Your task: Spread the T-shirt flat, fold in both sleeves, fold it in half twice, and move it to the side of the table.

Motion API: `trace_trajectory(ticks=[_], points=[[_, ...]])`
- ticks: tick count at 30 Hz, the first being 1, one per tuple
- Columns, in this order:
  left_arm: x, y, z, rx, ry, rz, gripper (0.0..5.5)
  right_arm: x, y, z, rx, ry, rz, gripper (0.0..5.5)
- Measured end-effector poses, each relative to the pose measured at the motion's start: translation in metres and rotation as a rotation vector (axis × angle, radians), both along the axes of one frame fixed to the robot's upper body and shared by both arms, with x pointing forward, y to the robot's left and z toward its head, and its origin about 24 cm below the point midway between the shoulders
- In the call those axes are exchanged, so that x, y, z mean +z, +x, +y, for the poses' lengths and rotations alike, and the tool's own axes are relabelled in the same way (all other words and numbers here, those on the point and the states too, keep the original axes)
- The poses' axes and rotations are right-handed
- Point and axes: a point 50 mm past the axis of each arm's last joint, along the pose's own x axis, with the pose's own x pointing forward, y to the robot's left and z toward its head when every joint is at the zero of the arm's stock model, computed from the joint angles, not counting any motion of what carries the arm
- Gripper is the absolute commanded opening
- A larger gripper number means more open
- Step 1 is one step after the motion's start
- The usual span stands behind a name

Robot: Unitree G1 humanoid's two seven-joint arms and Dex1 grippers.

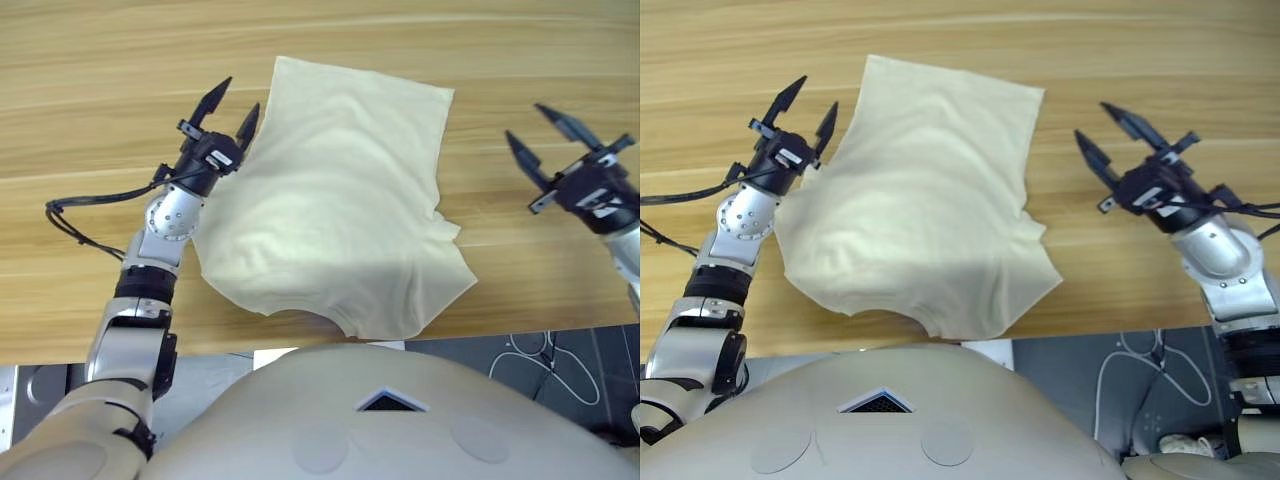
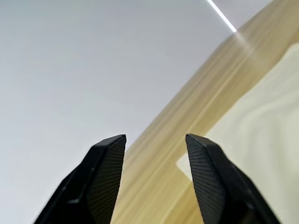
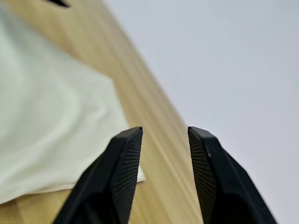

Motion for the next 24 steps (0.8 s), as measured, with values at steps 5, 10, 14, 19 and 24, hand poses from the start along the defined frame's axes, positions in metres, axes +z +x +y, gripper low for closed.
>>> trace_trajectory(ticks=[5, 10, 14, 19, 24], points=[[0.040, 0.057, -0.040, -0.177, 0.157, -0.043, 2.38, -0.007, -0.001, 0.013, 0.038, 0.048, 0.023, 1.78], [0.035, 0.079, -0.100, -0.426, 0.475, 0.196, 2.38, 0.000, 0.003, 0.029, 0.098, 0.117, -0.001, 1.78], [0.005, 0.077, -0.099, -0.345, 0.579, 0.365, 2.38, 0.002, -0.001, 0.047, 0.177, 0.162, -0.001, 1.78], [-0.013, 0.071, -0.088, -0.300, 0.596, 0.417, 2.38, 0.010, 0.007, 0.060, 0.185, 0.228, -0.047, 1.78], [-0.017, 0.079, -0.052, -0.065, 0.586, 0.395, 2.38, 0.007, 0.009, 0.067, 0.196, 0.251, -0.035, 1.78]])
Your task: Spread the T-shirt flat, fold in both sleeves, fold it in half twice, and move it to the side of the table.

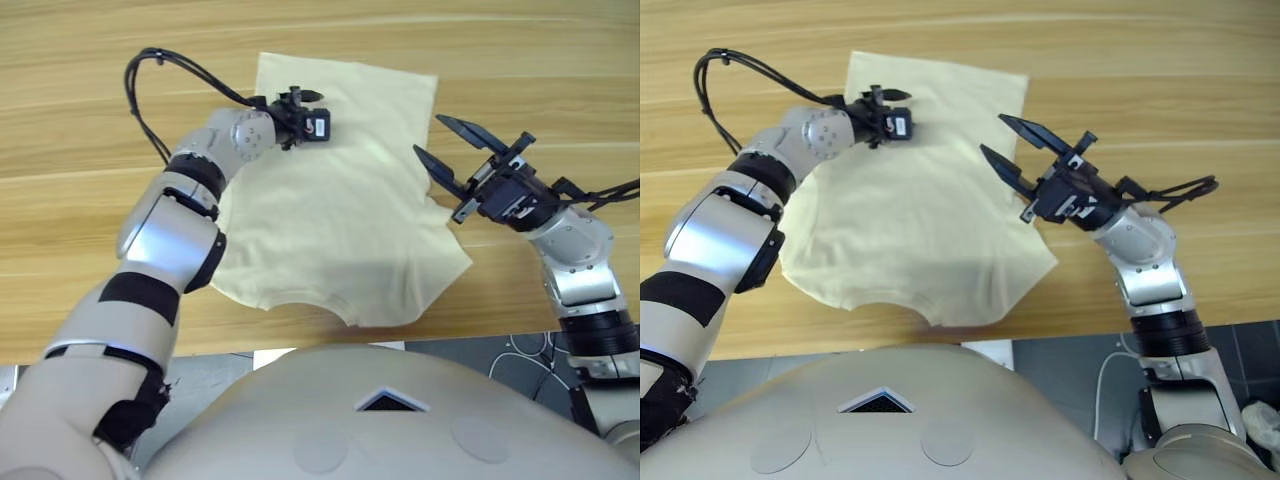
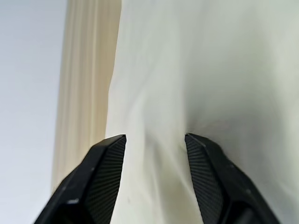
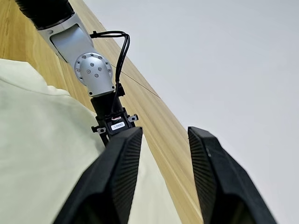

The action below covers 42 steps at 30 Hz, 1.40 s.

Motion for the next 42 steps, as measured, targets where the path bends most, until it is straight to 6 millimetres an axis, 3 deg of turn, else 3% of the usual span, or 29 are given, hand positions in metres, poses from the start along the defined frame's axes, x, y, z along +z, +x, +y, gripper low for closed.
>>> trace_trajectory(ticks=[4, 6, 12, 16, 19, 21, 24, 26, 28, 30, 31, 33, 35, 42], points=[[0.000, 0.005, 0.034, 0.188, 0.032, -0.048, 2.38, -0.002, 0.002, 0.004, 0.004, 0.010, 0.003, 1.78], [0.001, 0.007, 0.040, 0.237, 0.037, -0.070, 2.38, -0.003, 0.003, 0.004, 0.002, 0.008, 0.005, 1.78], [0.004, 0.010, 0.038, 0.327, -0.053, -0.130, 2.38, -0.007, 0.003, 0.009, 0.016, 0.004, 0.012, 1.78], [0.028, 0.021, 0.026, 0.307, -0.207, -0.246, 2.38, -0.014, 0.005, 0.016, 0.021, 0.016, 0.035, 1.78], [0.040, 0.023, 0.019, 0.302, -0.317, -0.336, 2.38, -0.021, 0.032, 0.025, -0.065, -0.058, -0.019, 1.78], [0.060, 0.027, 0.024, 0.348, -0.461, -0.450, 2.38, -0.036, 0.054, 0.040, -0.120, -0.201, -0.054, 1.78], [0.103, 0.030, 0.055, 0.479, -0.771, -0.690, 2.38, -0.068, 0.083, 0.086, -0.116, -0.380, -0.049, 1.78], [0.114, 0.023, 0.078, 0.559, -0.928, -0.781, 2.38, -0.062, 0.108, 0.108, -0.156, -0.388, -0.059, 1.78], [0.102, 0.007, 0.104, 0.668, -1.046, -0.829, 2.38, -0.040, 0.141, 0.124, -0.249, -0.396, -0.075, 1.78], [0.080, -0.014, 0.126, 0.763, -1.082, -0.852, 2.38, -0.024, 0.160, 0.132, -0.317, -0.432, -0.083, 1.78], [0.067, -0.027, 0.136, 0.810, -1.085, -0.867, 2.38, -0.025, 0.163, 0.135, -0.334, -0.463, -0.073, 1.78], [0.059, -0.045, 0.148, 0.813, -1.076, -0.906, 2.38, -0.052, 0.152, 0.137, -0.317, -0.543, 0.000, 1.78], [0.064, -0.054, 0.151, 0.772, -1.079, -0.951, 2.38, -0.071, 0.145, 0.131, -0.325, -0.579, 0.062, 1.78], [0.055, -0.076, 0.167, 0.824, -1.055, -0.952, 2.38, -0.079, 0.152, 0.095, -0.466, -0.654, 0.137, 1.78]])
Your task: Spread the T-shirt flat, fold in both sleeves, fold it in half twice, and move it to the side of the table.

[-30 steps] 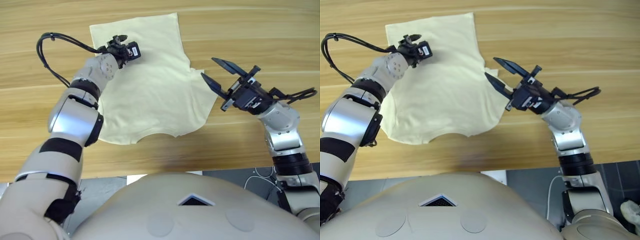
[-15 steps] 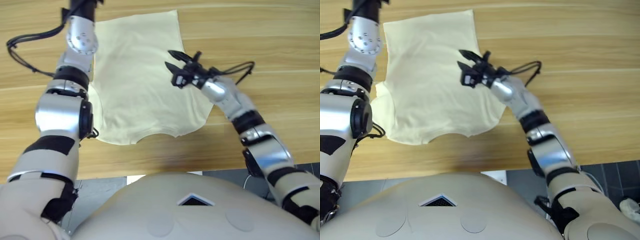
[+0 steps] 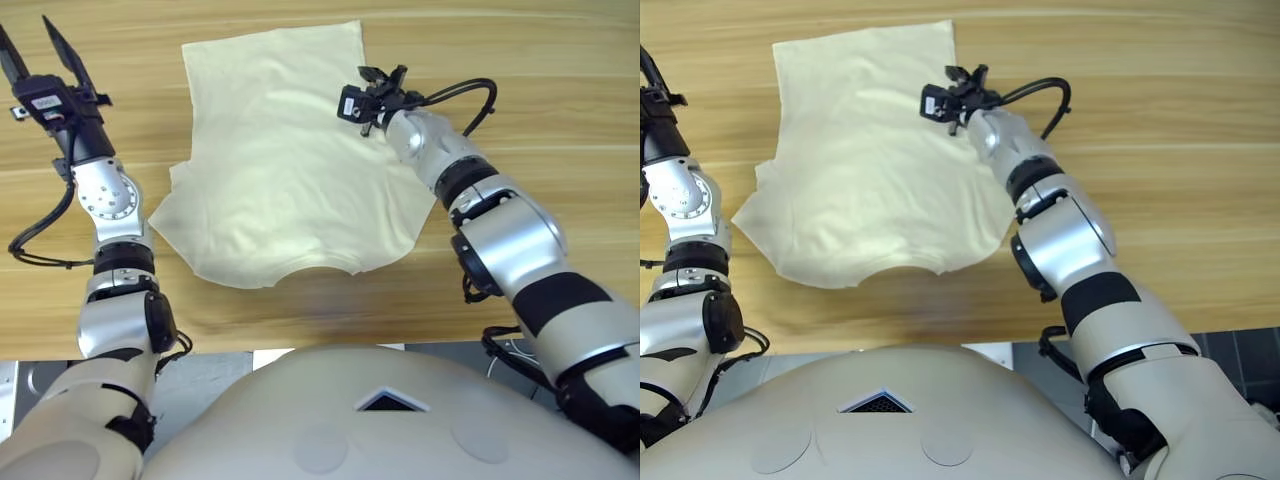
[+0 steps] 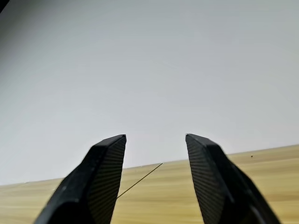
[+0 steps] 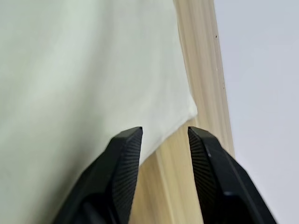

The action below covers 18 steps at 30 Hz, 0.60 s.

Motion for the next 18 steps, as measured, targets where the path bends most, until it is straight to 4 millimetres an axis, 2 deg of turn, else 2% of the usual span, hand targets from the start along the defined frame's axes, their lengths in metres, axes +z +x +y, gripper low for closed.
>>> trace_trajectory(ticks=[4, 10, 13, 16, 18], points=[[0.004, 0.002, -0.005, -0.020, 0.006, -0.009, 2.38, -0.002, 0.001, -0.006, -0.049, 0.015, 0.029, 1.78], [0.011, -0.001, -0.010, -0.039, 0.023, -0.043, 2.38, -0.003, 0.005, -0.037, -0.158, -0.055, 0.061, 1.78], [0.011, -0.001, -0.014, -0.059, 0.053, -0.021, 2.38, -0.003, 0.006, -0.044, -0.178, -0.078, 0.061, 1.78], [0.005, 0.000, -0.028, -0.143, 0.129, 0.043, 2.38, -0.002, 0.007, -0.051, -0.215, -0.066, 0.066, 1.78], [0.002, -0.003, -0.028, -0.150, 0.137, 0.064, 2.38, -0.002, 0.007, -0.064, -0.271, -0.039, 0.064, 1.78]])
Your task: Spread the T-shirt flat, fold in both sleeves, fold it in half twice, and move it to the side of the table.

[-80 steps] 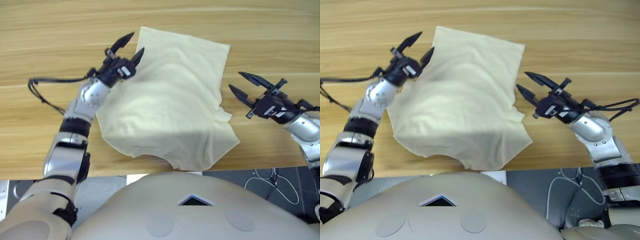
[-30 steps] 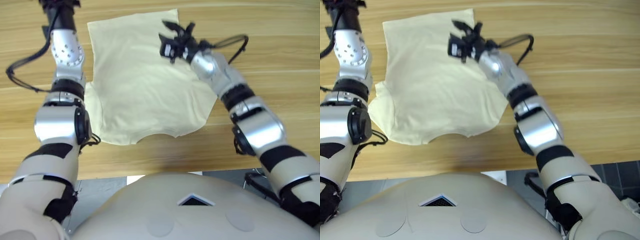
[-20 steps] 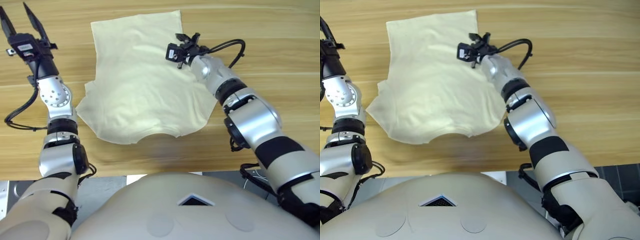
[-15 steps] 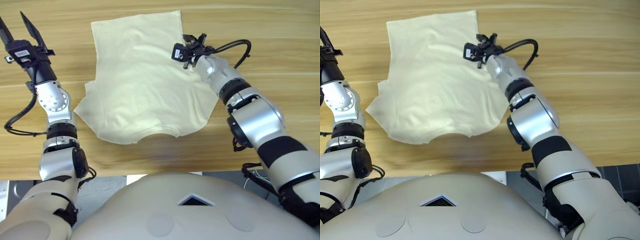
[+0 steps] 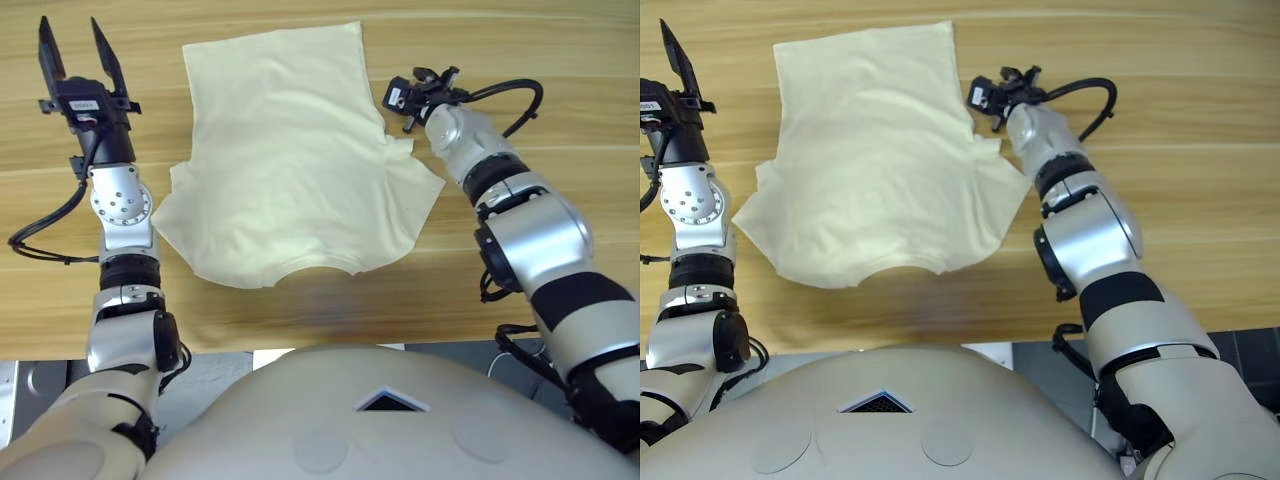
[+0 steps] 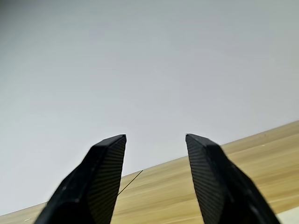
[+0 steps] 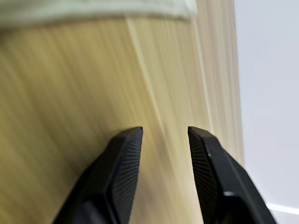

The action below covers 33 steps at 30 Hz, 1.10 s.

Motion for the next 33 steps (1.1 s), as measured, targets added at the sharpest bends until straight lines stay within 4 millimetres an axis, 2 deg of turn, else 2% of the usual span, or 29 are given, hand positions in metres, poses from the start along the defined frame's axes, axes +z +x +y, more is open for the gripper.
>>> trace_trajectory(ticks=[1, 3, 9, 11, 14, 16, 20, 27, 33], points=[[-0.001, -0.001, 0.000, 0.001, 0.000, 0.006, 2.38, 0.001, 0.000, -0.006, -0.029, 0.012, -0.013, 1.78], [-0.002, -0.001, 0.001, 0.006, -0.001, 0.015, 2.38, 0.005, 0.002, -0.005, -0.029, 0.053, -0.060, 1.78], [-0.006, 0.000, 0.001, 0.008, -0.009, 0.036, 2.38, 0.031, 0.007, 0.060, 0.212, 0.198, -0.210, 1.78], [-0.007, 0.000, 0.000, 0.004, -0.009, 0.040, 2.38, 0.026, 0.002, 0.074, 0.317, 0.139, -0.170, 1.78], [-0.011, 0.000, -0.005, -0.012, -0.016, 0.057, 2.38, 0.014, -0.007, 0.079, 0.405, 0.062, -0.089, 1.78], [-0.014, 0.001, -0.008, -0.027, -0.016, 0.070, 2.38, -0.002, -0.015, 0.076, 0.419, 0.027, -0.015, 1.78], [-0.016, 0.002, -0.012, -0.048, -0.009, 0.080, 2.38, -0.001, -0.013, 0.075, 0.390, 0.033, 0.027, 1.78], [-0.017, 0.002, -0.016, -0.061, -0.010, 0.084, 2.38, 0.000, -0.008, 0.063, 0.260, 0.162, 0.120, 1.78], [-0.018, 0.000, -0.014, -0.059, 0.016, 0.095, 2.38, 0.002, -0.001, 0.026, 0.094, 0.165, 0.110, 1.78]])
